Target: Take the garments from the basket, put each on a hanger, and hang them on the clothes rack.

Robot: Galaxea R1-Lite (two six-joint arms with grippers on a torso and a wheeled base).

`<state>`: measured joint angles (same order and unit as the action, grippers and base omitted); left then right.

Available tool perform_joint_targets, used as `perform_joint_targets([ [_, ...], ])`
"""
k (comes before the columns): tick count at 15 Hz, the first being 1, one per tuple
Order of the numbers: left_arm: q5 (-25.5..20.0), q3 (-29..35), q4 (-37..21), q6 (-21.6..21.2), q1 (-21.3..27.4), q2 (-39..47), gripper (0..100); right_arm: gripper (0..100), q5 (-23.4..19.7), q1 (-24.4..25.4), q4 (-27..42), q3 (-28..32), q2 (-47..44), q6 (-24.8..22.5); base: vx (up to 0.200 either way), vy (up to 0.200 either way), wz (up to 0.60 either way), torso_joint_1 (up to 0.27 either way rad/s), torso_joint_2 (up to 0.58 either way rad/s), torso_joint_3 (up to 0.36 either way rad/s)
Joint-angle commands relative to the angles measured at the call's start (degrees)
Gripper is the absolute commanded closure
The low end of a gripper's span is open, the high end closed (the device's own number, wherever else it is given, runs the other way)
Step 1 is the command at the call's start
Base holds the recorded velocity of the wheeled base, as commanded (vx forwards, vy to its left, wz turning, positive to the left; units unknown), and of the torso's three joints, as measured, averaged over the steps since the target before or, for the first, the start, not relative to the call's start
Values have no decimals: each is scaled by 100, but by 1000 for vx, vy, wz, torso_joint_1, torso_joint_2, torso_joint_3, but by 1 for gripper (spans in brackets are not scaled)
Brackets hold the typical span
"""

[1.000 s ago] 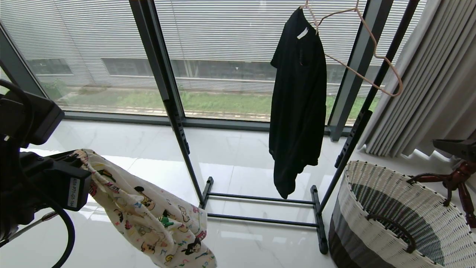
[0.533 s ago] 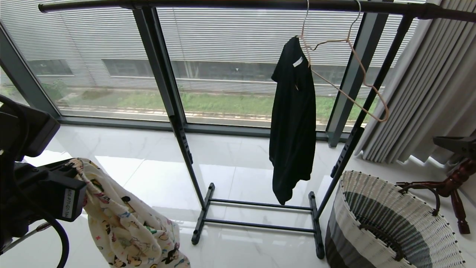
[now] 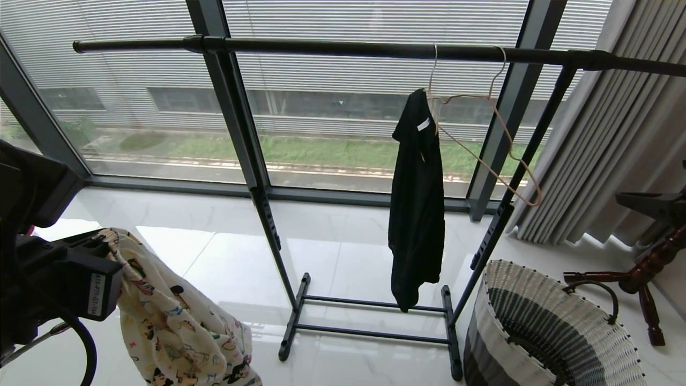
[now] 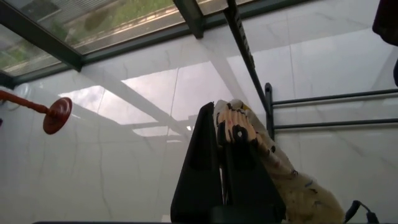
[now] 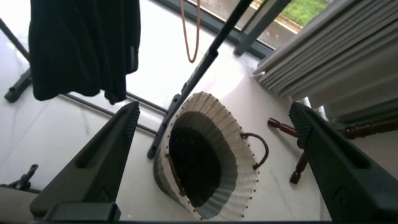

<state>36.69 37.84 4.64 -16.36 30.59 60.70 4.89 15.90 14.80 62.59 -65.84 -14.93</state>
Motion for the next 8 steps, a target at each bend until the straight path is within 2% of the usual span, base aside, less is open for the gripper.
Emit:
perform_joint_targets([
  [1,-4,-5,1,1,0,21,100,0,-445,-43,-3,-1,-8,-18,200,-200,0,32,-105,-41],
  [4,-4,4,1,10,0,12,100,0,-779,-43,-65,8,-96,-71,200,-200,0,30,-25,-20],
  [6,4,13,1,28,-18,-5,100,0,-1113,-25,-346,17,-254,-124,200,0,0,12,-2,-2],
  [7,4,22,1,36,-97,-14,100,0,-1438,1,-645,52,-403,-124,200,0,0,2,-7,-2],
  [8,4,22,1,45,-158,-14,100,0,-1535,54,-838,52,-526,-124,200,0,0,2,2,-7],
])
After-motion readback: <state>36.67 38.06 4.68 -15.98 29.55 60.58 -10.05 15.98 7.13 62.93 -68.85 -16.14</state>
